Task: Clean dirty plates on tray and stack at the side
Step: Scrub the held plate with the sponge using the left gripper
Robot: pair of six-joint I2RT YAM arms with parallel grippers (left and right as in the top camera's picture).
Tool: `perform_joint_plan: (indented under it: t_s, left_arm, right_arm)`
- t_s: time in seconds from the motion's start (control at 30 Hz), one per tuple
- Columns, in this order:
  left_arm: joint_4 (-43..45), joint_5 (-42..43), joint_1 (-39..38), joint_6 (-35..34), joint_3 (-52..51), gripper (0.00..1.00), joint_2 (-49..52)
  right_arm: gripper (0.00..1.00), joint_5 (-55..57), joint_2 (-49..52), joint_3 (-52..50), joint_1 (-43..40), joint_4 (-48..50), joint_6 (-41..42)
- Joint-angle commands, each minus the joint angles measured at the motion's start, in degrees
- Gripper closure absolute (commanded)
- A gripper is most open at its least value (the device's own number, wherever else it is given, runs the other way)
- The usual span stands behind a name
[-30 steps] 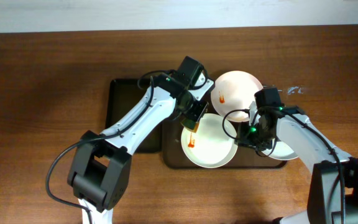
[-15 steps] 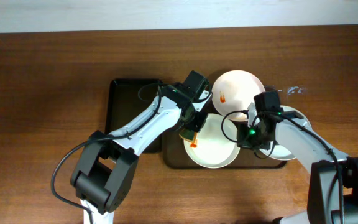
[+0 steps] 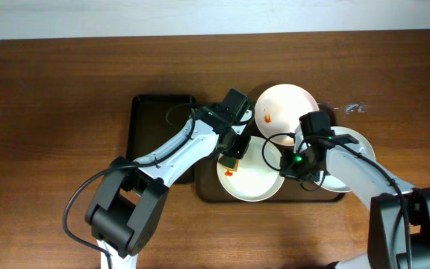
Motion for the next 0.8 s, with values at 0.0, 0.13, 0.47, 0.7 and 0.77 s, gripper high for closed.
perform_joint_plan:
  t_s: [0.0, 0.13, 0.47, 0.7, 0.77]
  left_arm:
    - [0.33, -1.55, -0.28, -0.68, -0.42, 1.00, -1.05]
    - [0.37, -2.75, -0.28, -0.70, -0.42, 0.76, -1.03]
    - [-2.80, -4.09, -1.03, -0.48, -0.44, 0.58, -0.70]
    - [-1.57, -6.86, -1.70, -0.46, -0.48, 0.87, 2.73]
    - [-1.57, -6.84, -1.73, -0.46, -0.48, 0.95, 2.82]
  right_arm:
    - [0.93, 0.11, 0.15, -0.63, 1.90, 0.55, 1.01]
    - [0.92, 0.11, 0.15, -0.63, 1.92, 0.35, 0.98]
    - [0.90, 0.11, 0.15, -0.63, 1.92, 0.35, 0.96]
    - [0.90, 0.11, 0.15, -0.63, 1.92, 0.35, 0.96]
    - [0.90, 0.11, 0.15, -0.63, 1.92, 0.35, 0.96]
